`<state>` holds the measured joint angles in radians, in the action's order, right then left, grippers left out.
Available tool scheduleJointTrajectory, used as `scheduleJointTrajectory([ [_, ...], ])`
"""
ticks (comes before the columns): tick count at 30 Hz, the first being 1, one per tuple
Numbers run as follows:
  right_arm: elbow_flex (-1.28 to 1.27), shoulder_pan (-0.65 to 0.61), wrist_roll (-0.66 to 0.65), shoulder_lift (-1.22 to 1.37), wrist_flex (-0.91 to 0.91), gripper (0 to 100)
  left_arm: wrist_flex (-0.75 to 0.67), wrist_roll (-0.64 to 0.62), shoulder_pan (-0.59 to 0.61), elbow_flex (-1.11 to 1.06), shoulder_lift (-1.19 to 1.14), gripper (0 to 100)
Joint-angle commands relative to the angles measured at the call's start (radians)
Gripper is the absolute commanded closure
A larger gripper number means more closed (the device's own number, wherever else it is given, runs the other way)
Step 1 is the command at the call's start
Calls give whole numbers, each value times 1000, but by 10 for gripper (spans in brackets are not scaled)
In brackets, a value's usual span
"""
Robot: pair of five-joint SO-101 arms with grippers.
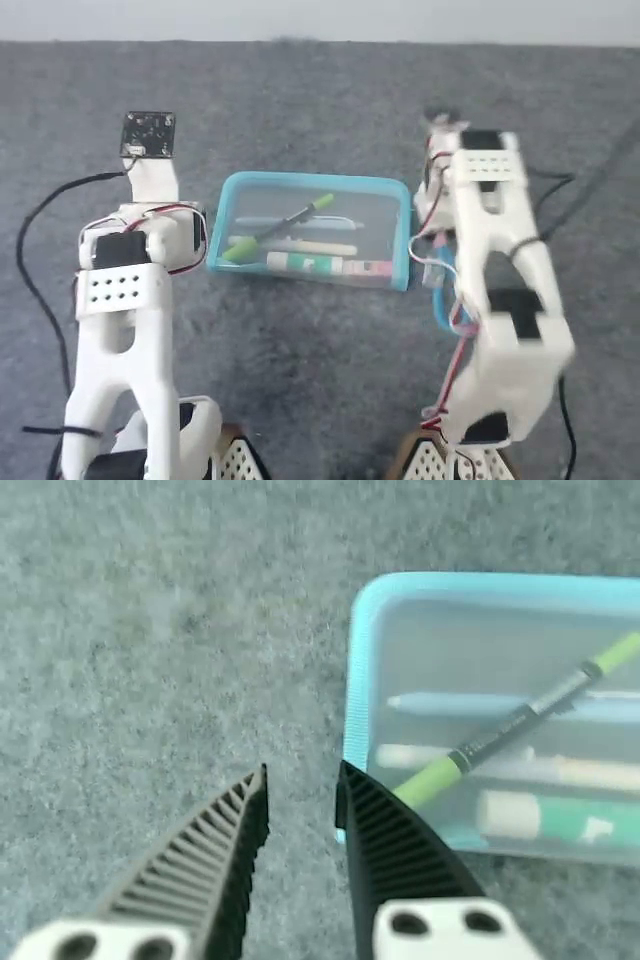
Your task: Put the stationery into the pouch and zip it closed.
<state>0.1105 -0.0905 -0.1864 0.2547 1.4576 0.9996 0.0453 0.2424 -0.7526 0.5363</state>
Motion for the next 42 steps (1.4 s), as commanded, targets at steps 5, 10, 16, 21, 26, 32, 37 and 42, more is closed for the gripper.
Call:
scheduleJointTrajectory([
  [5, 31, -110, -124, -642, 59, 992, 12, 37, -12, 113, 43, 894],
  [10, 37, -174, -133, -759, 110, 992, 21, 40, -60, 151, 44, 892],
  [16, 12, -320, -212, -894, 131, 992, 44, 35, -107, 383, 41, 891],
  [21, -31, -400, -216, -995, 140, 992, 43, 38, -207, 547, -31, 891],
  [26, -31, -412, -218, -1026, 140, 992, 84, 43, -256, 625, -255, 891],
  [32, -29, -334, -213, -1021, 108, 992, 129, 212, -256, 506, -278, 928],
  [37, -5, -248, -183, -920, 87, 992, 176, 304, -256, 300, -150, 938],
  [42, 164, -203, -117, -717, 96, 992, 184, 308, -261, 44, 57, 941],
])
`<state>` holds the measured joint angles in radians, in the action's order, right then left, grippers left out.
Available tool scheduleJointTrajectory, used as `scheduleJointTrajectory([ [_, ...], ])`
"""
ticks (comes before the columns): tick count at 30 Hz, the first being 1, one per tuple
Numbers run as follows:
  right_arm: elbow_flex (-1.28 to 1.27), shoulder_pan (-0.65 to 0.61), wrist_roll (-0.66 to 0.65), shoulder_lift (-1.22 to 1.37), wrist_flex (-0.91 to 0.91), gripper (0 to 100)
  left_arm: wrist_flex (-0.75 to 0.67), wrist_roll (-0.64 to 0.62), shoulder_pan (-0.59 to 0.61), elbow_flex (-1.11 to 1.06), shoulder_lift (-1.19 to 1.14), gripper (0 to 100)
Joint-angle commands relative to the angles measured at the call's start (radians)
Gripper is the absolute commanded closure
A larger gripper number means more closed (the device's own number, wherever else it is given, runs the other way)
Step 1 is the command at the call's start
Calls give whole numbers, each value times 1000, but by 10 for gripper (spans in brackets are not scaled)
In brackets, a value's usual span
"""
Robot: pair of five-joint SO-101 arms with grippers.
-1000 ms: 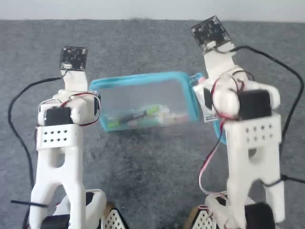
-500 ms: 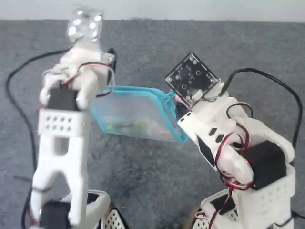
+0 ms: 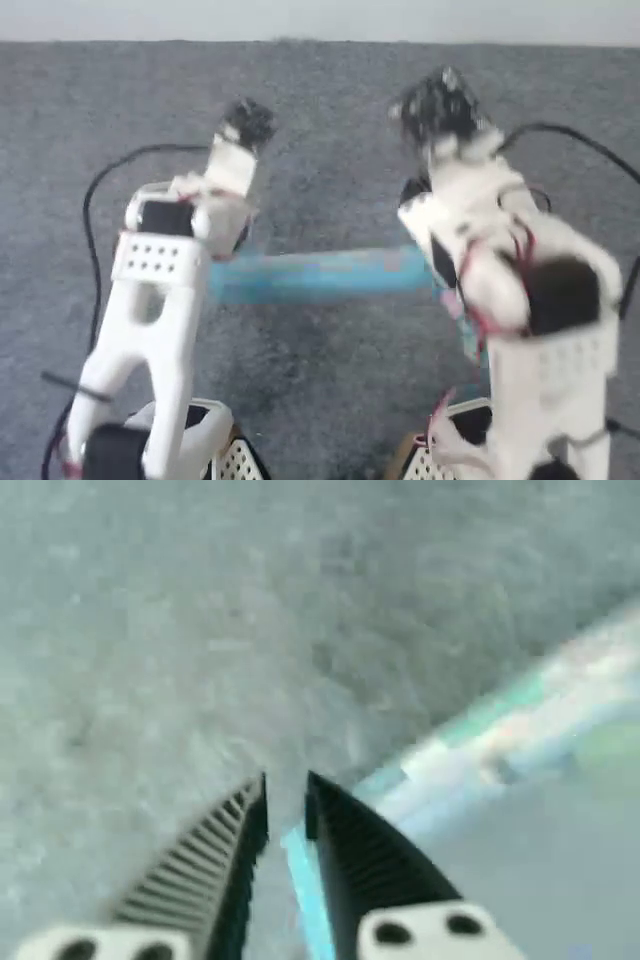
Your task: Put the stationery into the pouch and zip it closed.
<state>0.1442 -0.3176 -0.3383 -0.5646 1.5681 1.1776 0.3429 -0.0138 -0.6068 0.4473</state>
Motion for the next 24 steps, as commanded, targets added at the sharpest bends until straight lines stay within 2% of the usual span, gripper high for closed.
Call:
scheduleJointTrajectory([
  [1, 172, 24, 44, 140, -10, 992, 6, 11, -14, -151, 196, 941],
  [5, 276, 27, 54, 251, 114, 992, 11, 11, -14, -275, 381, 941],
  [8, 207, 70, 40, 268, 220, 991, 15, 8, 23, -314, 493, 940],
  [11, -38, 142, -144, 251, 213, 991, 9, 8, 66, -348, 552, 938],
  [13, -201, 200, -216, 240, 203, 991, 14, 6, 87, -355, 540, 938],
  [18, -473, 288, -259, 245, 213, 983, 6, 5, 130, -344, 446, 938],
  [24, -695, 320, -344, 248, 101, 831, 6, 5, 143, -328, 364, 938],
])
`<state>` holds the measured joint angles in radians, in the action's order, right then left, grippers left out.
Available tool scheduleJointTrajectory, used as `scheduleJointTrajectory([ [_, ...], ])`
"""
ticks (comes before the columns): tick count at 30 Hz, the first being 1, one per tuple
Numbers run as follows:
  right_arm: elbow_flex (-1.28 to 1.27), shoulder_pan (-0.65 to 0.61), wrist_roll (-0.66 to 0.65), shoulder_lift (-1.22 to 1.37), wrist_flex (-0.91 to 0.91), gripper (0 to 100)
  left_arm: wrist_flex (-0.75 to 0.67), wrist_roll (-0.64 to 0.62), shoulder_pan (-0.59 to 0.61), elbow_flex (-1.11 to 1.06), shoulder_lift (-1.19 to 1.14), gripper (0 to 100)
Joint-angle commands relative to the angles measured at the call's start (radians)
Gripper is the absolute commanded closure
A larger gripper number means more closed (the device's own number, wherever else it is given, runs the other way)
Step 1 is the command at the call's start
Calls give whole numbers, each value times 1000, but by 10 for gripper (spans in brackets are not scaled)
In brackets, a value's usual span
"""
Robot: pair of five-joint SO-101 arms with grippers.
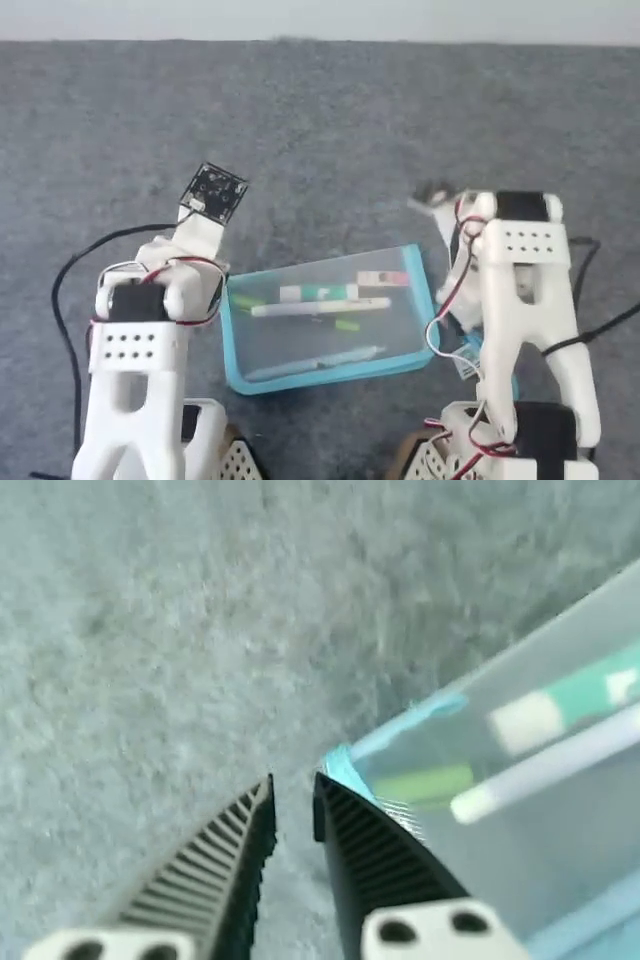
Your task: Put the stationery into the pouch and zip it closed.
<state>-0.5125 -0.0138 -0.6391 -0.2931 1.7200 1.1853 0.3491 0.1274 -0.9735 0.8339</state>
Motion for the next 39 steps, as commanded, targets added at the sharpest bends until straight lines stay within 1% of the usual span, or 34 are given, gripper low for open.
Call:
scheduleJointTrajectory([
  [1, -57, 8, -49, -24, -77, 820, -9, -2, 0, 38, -31, 938],
  [4, -120, -35, -54, -24, -159, 818, -37, 0, 5, 33, -41, 938],
  [7, -198, -88, -44, -22, -257, 817, -34, 0, 5, 33, -38, 938],
  [10, -250, -119, 3, -22, -349, 816, -35, 2, 5, 33, -40, 938],
  [16, -276, -119, 43, -16, -461, 818, -34, 2, 5, 33, -40, 938],
  [21, -267, -111, 49, 147, -539, 818, -29, 2, 5, 33, -34, 938],
  [24, -229, -90, 48, 271, -561, 819, -26, 3, 5, 33, -34, 938],
  [26, -186, -53, 49, 329, -562, 820, -17, 3, 5, 35, -32, 938],
  [30, -106, 22, 43, 407, -562, 887, -12, 3, 5, 38, -32, 938],
  [35, -61, 39, 44, 472, -538, 981, -14, 3, 3, 38, -32, 938],
  [36, -51, 39, 44, 484, -526, 994, -11, 3, 3, 38, -32, 938],
  [39, -48, 58, 46, 487, -521, 991, -8, 3, 5, 38, -32, 938],
])
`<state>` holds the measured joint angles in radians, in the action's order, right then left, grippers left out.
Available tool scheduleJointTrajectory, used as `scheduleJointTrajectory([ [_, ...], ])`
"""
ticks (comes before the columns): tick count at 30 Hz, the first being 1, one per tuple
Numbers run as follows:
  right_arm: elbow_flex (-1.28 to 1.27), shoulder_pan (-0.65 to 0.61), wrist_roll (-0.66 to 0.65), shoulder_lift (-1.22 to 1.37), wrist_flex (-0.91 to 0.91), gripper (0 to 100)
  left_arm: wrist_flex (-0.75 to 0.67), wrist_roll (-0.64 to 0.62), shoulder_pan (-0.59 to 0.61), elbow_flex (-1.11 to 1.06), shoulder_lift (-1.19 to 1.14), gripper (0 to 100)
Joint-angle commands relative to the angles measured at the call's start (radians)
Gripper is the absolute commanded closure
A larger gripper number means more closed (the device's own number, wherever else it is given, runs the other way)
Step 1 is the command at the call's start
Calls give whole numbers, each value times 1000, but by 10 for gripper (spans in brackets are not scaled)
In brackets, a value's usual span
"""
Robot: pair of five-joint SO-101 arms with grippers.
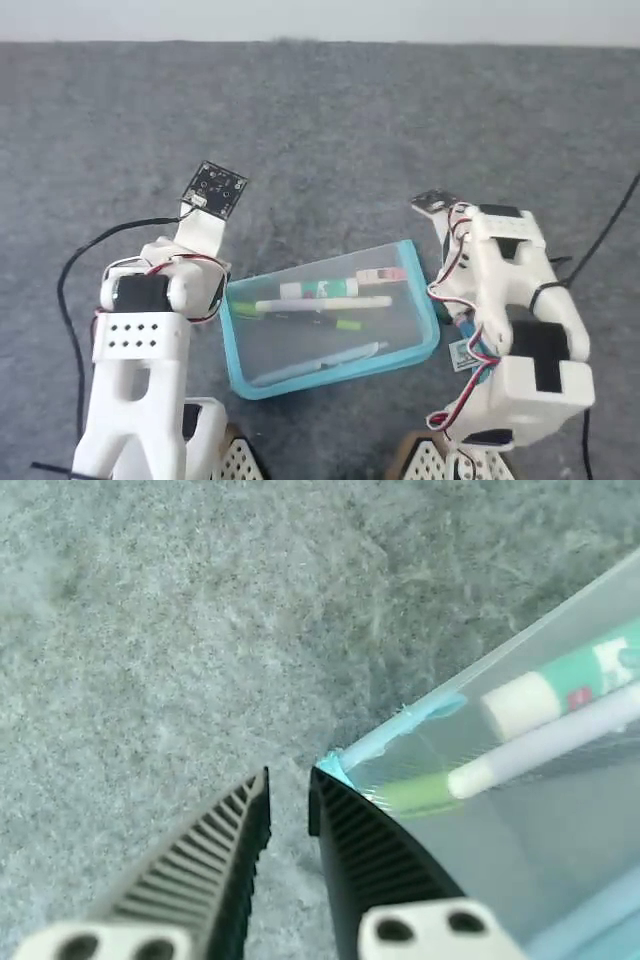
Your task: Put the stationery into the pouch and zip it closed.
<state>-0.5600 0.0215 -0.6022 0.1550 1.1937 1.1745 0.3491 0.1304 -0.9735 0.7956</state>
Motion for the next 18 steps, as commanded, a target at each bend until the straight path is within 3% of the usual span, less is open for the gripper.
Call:
scheduleJointTrajectory([
  [1, 3, 35, 12, 36, 1, 991, 3, 3, 2, 39, 6, 938],
  [4, 54, 88, 18, -13, 28, 991, -3, 2, 2, 44, 6, 938],
  [8, 239, 111, 63, -203, 199, 991, 3, -5, 2, 107, 6, 938],
  [13, 537, 36, 110, -381, 424, 991, -3, -100, -6, 205, -2, 938],
  [18, 864, -22, 192, -357, 545, 991, -5, -166, -9, 292, -3, 938],
])
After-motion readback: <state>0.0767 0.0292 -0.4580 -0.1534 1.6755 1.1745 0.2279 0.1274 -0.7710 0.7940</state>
